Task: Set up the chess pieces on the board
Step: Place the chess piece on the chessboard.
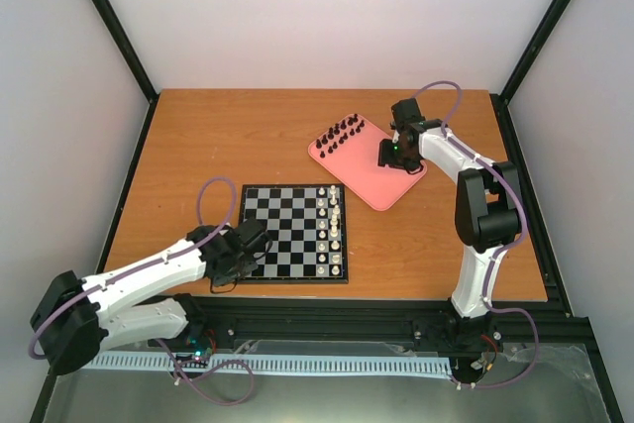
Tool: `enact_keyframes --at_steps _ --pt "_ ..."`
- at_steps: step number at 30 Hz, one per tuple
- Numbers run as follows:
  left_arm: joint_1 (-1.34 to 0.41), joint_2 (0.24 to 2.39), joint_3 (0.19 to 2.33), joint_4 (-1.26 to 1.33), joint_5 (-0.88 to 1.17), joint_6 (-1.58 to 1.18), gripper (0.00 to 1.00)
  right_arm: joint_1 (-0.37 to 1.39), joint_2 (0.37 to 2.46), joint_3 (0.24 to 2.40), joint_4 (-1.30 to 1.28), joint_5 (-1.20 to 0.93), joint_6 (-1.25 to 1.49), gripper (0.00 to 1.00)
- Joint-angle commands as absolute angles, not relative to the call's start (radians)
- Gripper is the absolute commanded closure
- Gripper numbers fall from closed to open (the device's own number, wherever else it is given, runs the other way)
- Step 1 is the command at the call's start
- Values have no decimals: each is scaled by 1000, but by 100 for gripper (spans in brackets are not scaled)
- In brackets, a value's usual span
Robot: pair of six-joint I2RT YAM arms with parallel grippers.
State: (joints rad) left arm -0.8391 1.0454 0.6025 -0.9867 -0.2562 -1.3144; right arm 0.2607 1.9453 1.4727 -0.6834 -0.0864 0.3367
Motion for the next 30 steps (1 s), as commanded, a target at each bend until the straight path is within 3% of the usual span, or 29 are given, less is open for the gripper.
enact_keyframes --at_steps 1,30 --pt "-853 1066 609 -946 -264 -1329 99 267 1930 1486 -673 -77 325 38" --pt "-853 1120 587 -906 -269 -1321 99 266 1934 1492 -680 -92 319 38"
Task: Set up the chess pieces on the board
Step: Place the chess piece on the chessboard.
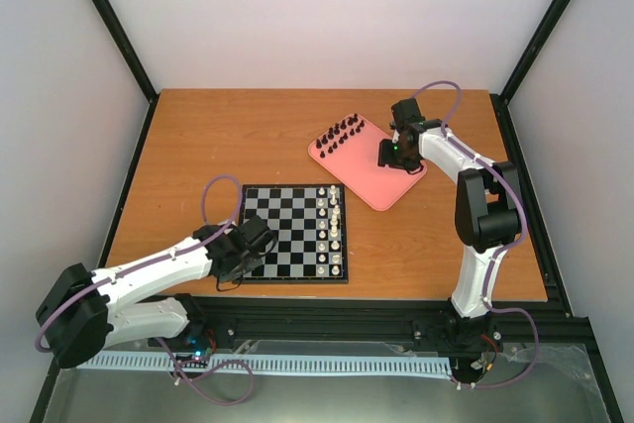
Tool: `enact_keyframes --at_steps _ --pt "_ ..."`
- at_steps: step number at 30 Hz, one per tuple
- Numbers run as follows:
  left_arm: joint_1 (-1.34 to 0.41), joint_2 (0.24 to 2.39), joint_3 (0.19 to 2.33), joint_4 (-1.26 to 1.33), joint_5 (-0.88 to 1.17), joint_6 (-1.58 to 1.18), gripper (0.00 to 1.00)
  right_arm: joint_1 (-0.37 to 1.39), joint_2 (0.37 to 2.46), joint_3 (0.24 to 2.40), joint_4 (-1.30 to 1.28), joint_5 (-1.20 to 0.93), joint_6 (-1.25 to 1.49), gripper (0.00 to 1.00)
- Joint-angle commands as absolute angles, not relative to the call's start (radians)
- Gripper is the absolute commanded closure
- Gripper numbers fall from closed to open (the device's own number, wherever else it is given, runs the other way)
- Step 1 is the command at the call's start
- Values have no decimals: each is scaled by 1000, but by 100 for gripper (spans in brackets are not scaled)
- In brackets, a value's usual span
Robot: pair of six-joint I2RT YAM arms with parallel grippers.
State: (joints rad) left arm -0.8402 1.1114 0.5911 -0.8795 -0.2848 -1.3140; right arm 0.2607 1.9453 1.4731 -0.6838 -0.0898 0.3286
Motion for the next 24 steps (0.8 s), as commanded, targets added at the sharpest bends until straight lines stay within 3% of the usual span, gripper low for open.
enact_keyframes --at_steps 1,24 --pt "-853 1114 586 -912 -266 -1320 99 266 1934 1490 -680 -93 318 38" --pt "-853 1102 604 -944 -282 -1302 99 267 1944 1487 -675 -96 321 38"
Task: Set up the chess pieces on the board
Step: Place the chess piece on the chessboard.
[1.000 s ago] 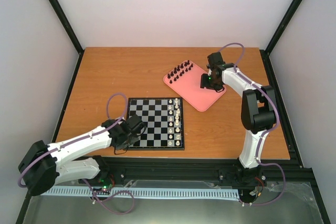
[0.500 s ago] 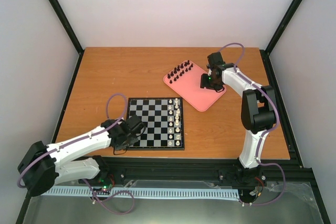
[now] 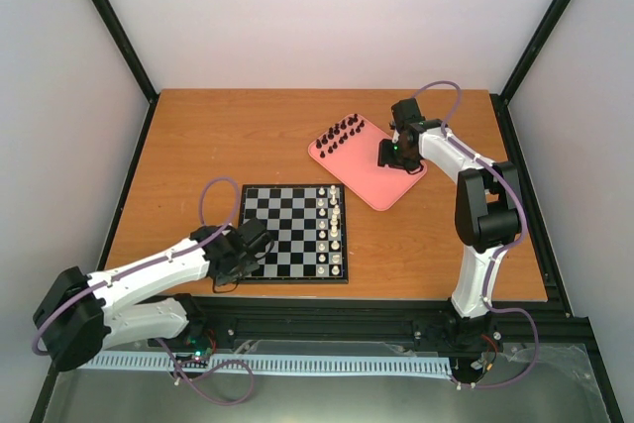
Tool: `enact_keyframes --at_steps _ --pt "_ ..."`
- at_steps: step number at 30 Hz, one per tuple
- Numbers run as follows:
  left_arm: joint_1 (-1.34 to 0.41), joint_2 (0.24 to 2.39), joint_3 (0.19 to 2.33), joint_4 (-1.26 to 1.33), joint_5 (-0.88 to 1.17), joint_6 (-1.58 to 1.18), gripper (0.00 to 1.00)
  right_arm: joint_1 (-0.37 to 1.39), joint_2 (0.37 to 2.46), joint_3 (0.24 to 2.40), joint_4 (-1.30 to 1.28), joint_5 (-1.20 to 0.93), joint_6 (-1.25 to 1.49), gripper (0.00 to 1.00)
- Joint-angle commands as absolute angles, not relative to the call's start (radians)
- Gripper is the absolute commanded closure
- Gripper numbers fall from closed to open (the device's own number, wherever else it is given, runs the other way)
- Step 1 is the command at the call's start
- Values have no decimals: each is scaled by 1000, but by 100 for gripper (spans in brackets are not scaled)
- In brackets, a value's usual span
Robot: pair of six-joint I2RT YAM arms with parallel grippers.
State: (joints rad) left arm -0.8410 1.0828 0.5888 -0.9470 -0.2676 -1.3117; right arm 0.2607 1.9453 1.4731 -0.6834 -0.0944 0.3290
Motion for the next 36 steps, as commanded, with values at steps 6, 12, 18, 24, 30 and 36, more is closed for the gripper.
enact_keyframes --at_steps 6,12,18,24,30,36 --pt "-853 1133 607 -925 -267 -1293 99 266 1949 1490 -676 -101 319 37" --pt "-853 1119 603 -928 -259 -1289 98 267 1951 1489 -677 -101 318 37" --pt "-853 1118 601 -925 -259 -1285 86 266 1953 1488 -675 -103 318 37" --pt "-853 1115 603 -926 -251 -1275 82 266 1954 1488 -675 -103 318 37" --pt "-853 1105 601 -932 -256 -1264 76 266 1957 1489 -674 -105 320 37" --pt "-853 1094 610 -961 -274 -1266 62 266 1954 1488 -674 -107 319 37"
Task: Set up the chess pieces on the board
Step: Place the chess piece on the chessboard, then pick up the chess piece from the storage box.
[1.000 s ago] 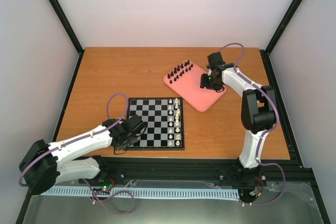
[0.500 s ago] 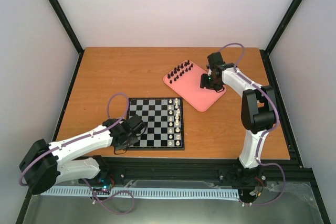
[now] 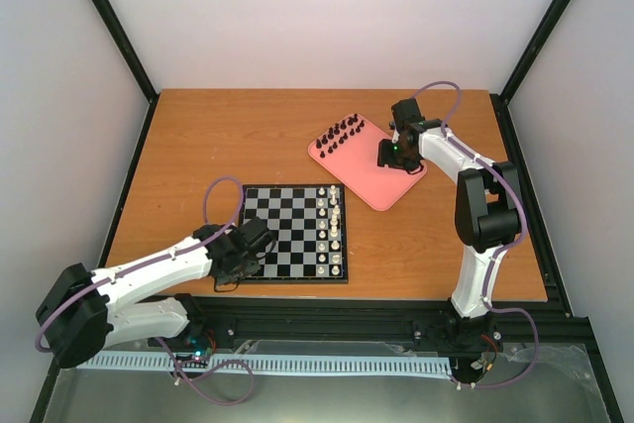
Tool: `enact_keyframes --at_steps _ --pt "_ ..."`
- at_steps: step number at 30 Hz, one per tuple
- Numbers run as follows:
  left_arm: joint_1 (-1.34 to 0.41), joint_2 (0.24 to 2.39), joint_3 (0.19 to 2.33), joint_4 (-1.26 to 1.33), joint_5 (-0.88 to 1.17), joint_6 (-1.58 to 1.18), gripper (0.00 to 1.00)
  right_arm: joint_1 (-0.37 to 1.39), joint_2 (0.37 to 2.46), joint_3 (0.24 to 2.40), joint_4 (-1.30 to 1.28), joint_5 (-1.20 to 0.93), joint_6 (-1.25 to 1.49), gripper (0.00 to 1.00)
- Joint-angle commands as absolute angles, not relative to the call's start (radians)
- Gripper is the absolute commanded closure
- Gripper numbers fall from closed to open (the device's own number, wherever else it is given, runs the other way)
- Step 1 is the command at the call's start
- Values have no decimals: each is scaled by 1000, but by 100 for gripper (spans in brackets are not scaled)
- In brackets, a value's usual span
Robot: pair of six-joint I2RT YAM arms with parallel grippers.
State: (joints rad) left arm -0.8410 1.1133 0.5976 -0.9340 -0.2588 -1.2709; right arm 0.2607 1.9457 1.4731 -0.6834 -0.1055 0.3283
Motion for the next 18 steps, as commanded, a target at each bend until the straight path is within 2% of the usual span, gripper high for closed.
enact_keyframes --at_steps 1,8,14,18 --pt "-853 1089 611 -967 -276 -1266 60 266 1955 1489 -673 -108 320 38" --pt "-853 1050 675 -1052 -313 -1244 41 265 1956 1505 -679 -111 320 37" --pt "-853 1105 853 -1139 -375 -1141 22 267 1950 1539 -699 -110 329 37" --pt "-813 1205 1004 -1139 -412 -1000 18 266 1936 1572 -713 -107 339 35"
